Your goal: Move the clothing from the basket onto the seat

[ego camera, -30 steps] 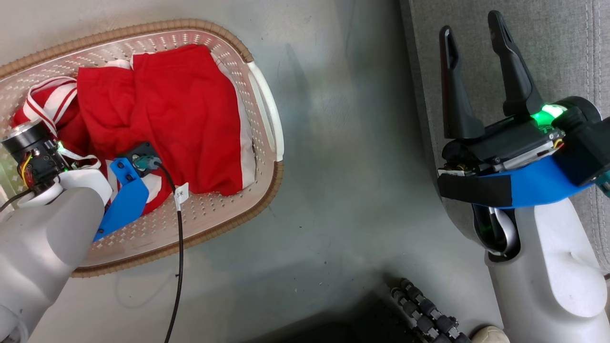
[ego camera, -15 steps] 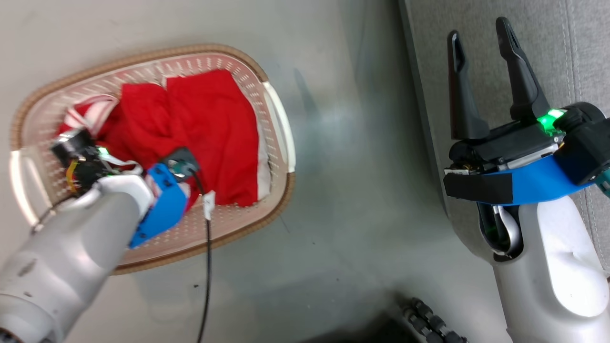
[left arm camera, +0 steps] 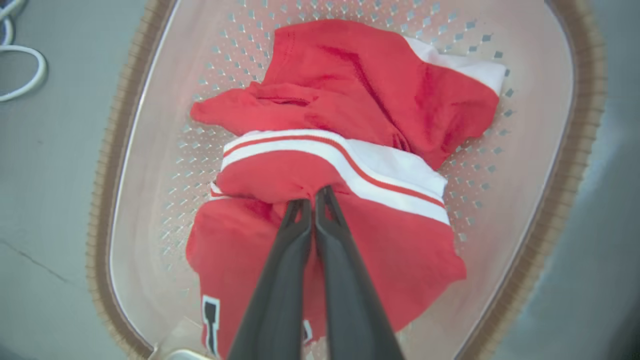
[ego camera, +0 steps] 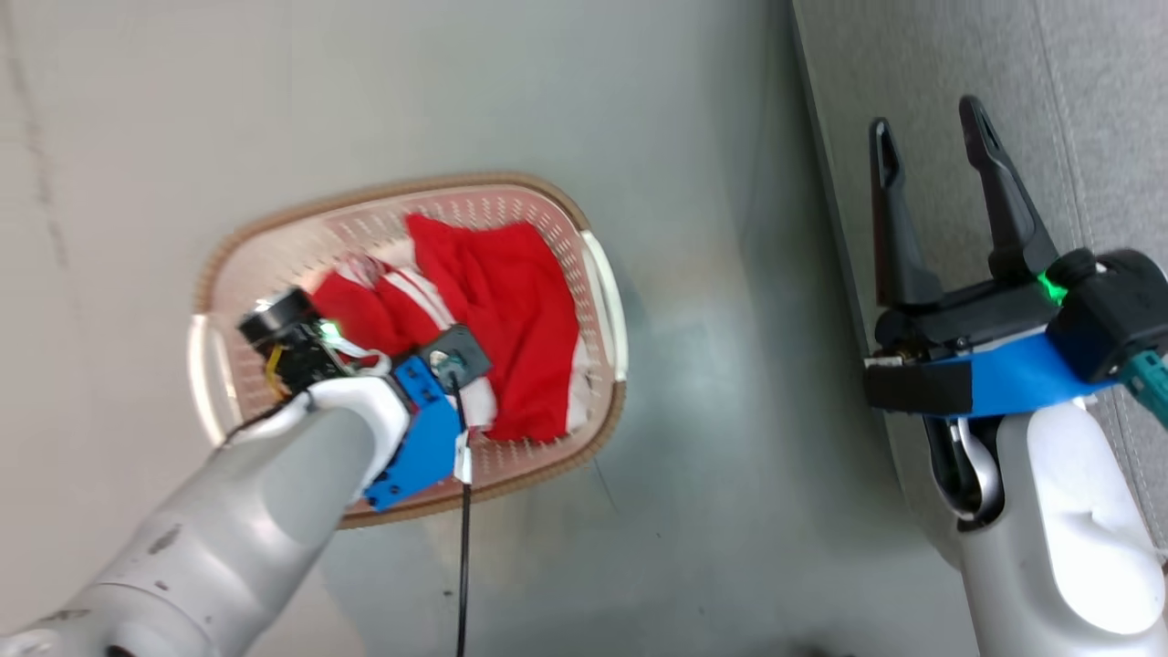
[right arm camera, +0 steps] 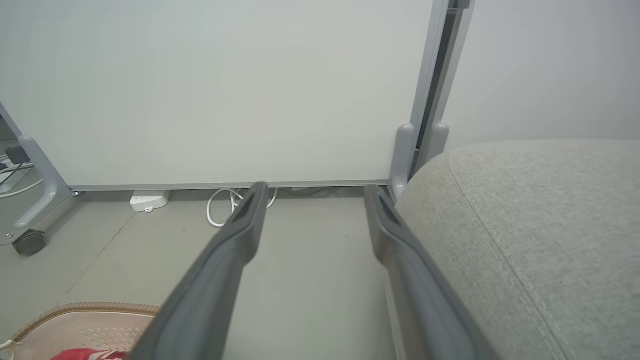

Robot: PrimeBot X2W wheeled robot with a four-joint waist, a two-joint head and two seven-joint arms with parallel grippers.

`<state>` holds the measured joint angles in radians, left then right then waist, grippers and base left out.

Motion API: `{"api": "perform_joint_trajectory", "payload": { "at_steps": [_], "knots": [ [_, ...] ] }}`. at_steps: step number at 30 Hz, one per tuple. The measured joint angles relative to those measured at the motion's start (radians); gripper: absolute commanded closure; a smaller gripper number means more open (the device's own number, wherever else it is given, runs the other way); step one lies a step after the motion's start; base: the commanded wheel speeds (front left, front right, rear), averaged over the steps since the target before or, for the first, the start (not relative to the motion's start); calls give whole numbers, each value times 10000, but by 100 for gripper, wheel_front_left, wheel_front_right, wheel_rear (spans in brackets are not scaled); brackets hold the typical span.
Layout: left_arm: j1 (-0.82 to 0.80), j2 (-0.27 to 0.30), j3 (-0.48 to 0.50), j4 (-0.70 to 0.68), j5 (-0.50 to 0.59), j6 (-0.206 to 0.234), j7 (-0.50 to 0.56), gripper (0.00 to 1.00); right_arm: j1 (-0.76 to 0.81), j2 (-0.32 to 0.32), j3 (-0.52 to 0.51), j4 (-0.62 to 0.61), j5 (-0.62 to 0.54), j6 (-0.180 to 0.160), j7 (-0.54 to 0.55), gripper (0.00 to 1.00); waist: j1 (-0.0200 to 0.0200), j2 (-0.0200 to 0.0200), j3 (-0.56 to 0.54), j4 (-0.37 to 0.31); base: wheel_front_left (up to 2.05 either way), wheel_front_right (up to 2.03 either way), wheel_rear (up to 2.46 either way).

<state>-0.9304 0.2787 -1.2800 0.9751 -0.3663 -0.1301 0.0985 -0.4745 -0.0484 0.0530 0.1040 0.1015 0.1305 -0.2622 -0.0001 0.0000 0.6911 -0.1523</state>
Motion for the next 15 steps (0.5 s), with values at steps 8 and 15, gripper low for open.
{"api": "perform_joint_trajectory", "payload": {
  "at_steps": [8, 15],
  "knots": [
    [239, -675, 0, 286, -1007, 0, -1429, 100, 618, 2, -267, 221, -245, 2, 0, 0, 0, 0, -1259, 565, 0, 0, 0],
    [382, -1074, 4, 470, -2046, 0, -2583, 100, 1247, 2, -418, 382, -414, 0, 0, 0, -1, 0, -2418, 991, 0, 0, 0]
  ]
}}
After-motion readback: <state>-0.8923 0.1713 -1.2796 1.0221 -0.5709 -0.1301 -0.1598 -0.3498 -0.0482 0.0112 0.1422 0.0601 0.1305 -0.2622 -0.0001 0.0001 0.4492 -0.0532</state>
